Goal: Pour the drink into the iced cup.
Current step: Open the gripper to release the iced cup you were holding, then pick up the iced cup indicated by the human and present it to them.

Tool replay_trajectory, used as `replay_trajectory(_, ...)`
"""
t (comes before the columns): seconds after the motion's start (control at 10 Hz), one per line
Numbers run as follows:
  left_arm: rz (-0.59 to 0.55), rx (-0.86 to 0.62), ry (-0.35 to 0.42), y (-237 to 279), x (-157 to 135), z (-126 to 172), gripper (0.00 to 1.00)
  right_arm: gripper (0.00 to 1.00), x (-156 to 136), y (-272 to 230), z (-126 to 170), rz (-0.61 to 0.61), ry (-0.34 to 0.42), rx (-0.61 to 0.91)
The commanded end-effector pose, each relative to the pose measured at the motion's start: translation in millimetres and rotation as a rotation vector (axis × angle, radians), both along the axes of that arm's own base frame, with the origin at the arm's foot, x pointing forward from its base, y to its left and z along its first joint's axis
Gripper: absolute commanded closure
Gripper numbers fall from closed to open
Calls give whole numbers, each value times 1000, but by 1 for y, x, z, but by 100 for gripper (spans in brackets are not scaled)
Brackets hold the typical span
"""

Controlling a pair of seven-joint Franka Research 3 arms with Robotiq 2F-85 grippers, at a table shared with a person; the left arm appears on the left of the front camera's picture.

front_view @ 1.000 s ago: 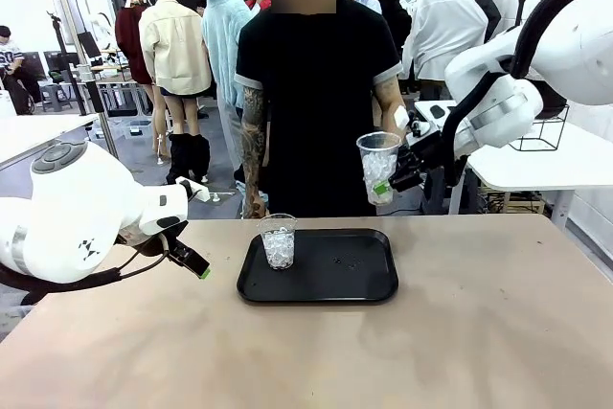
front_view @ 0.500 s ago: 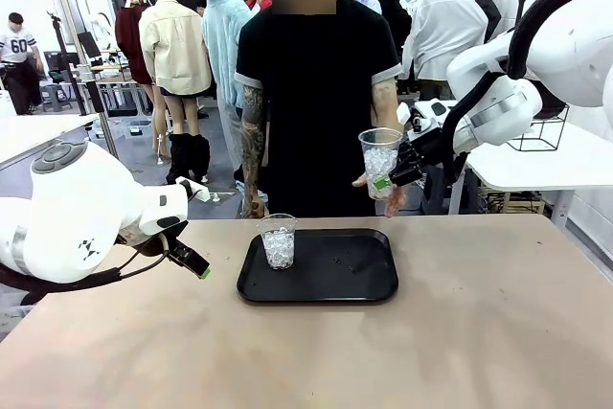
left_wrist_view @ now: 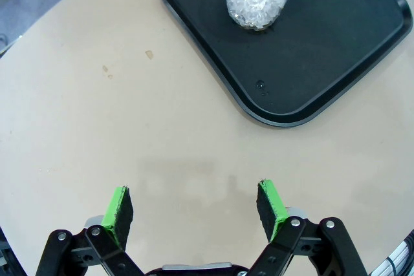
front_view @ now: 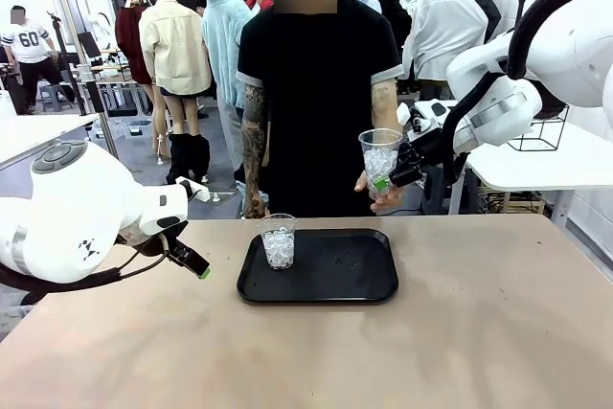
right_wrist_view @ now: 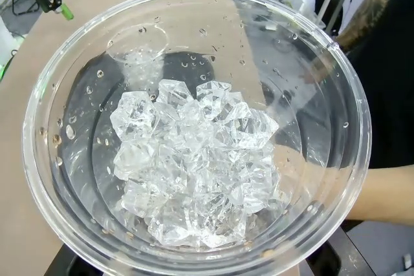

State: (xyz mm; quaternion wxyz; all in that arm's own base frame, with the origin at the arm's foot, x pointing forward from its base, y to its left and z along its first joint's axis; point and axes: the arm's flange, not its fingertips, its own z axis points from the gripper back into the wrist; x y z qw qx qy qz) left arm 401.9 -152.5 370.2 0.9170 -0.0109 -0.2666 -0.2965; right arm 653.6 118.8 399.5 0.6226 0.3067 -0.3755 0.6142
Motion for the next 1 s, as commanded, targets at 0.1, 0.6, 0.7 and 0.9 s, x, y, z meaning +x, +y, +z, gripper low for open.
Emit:
replay_trajectory(0.1,3,-3,-1,2,0,1,0,38,1,0,2,-1,-3,2)
replay_trajectory(0.6,3,-3,-1,2,0,1,0,38,1,0,2,-1,-3,2)
replay_trajectory(0.7,3,-3,-1,2,0,1,0,38,0,0,1,0,-2,0)
replay_trajectory(0.9,3,-3,-1,2,0,1,0,18,-3,-3,3,10,5,3)
